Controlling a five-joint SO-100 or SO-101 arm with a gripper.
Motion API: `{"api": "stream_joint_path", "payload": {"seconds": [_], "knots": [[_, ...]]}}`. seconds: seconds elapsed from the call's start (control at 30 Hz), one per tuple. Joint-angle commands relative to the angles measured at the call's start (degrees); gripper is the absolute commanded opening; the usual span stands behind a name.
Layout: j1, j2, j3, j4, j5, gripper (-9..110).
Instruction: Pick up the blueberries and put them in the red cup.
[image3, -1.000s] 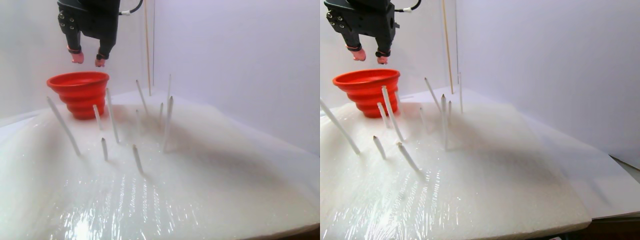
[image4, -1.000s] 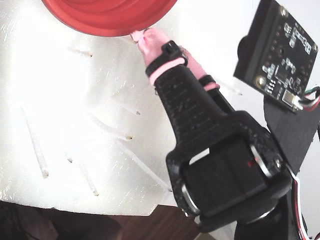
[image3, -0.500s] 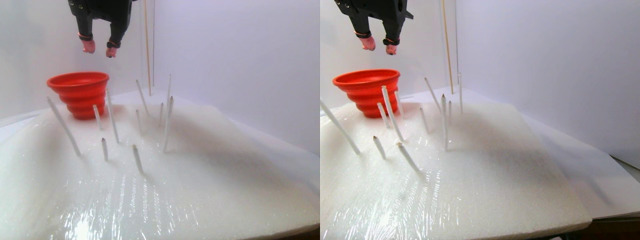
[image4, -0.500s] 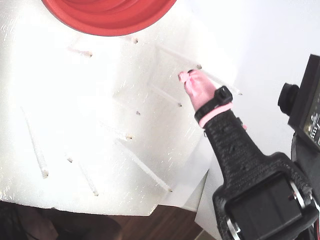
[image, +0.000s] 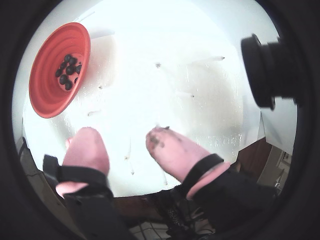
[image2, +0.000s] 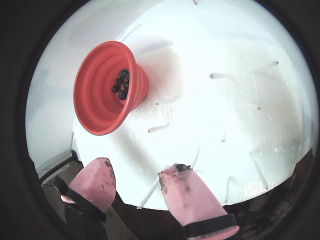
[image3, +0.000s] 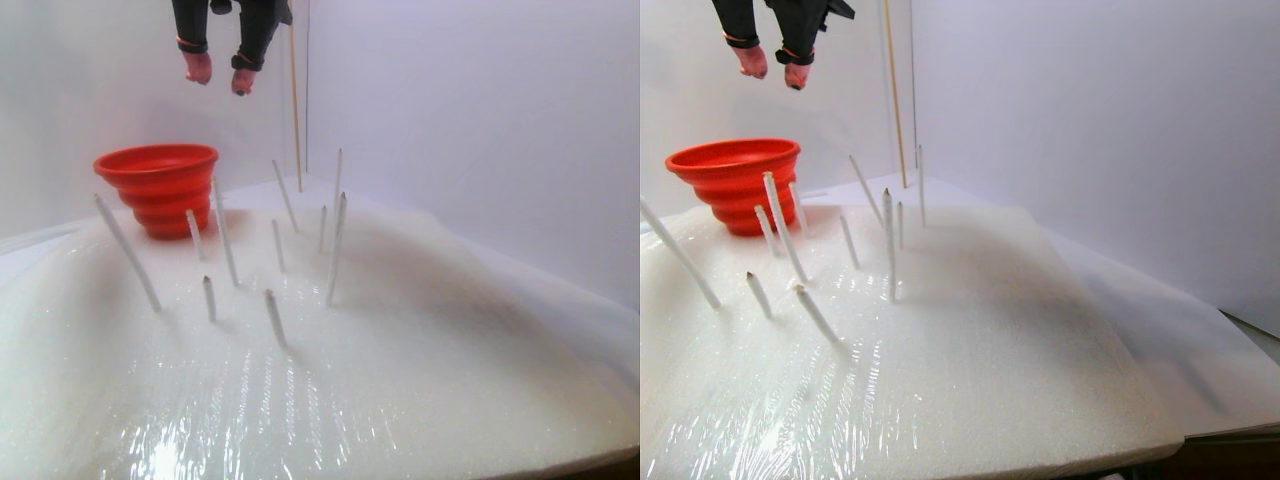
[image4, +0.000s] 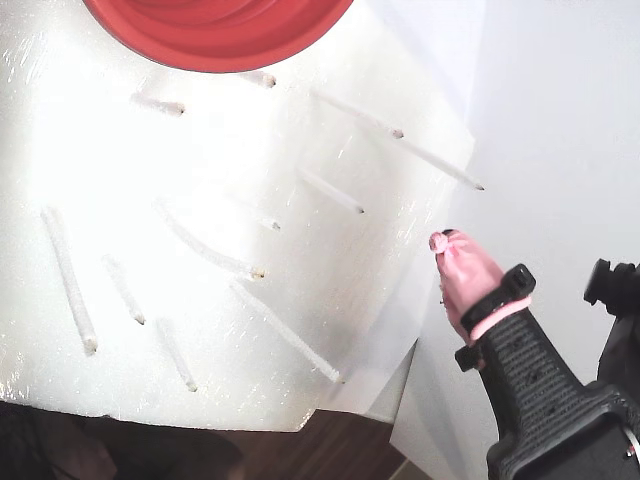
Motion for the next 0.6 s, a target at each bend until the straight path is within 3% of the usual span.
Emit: {"api": "stream_joint_path", "payload": {"seconds": [0.0,0.57], "knots": [[0.8,8.3,0.2,2.2,1.8,17],[4.6,25.1,-0.3,21.3,12.3,17]]}}
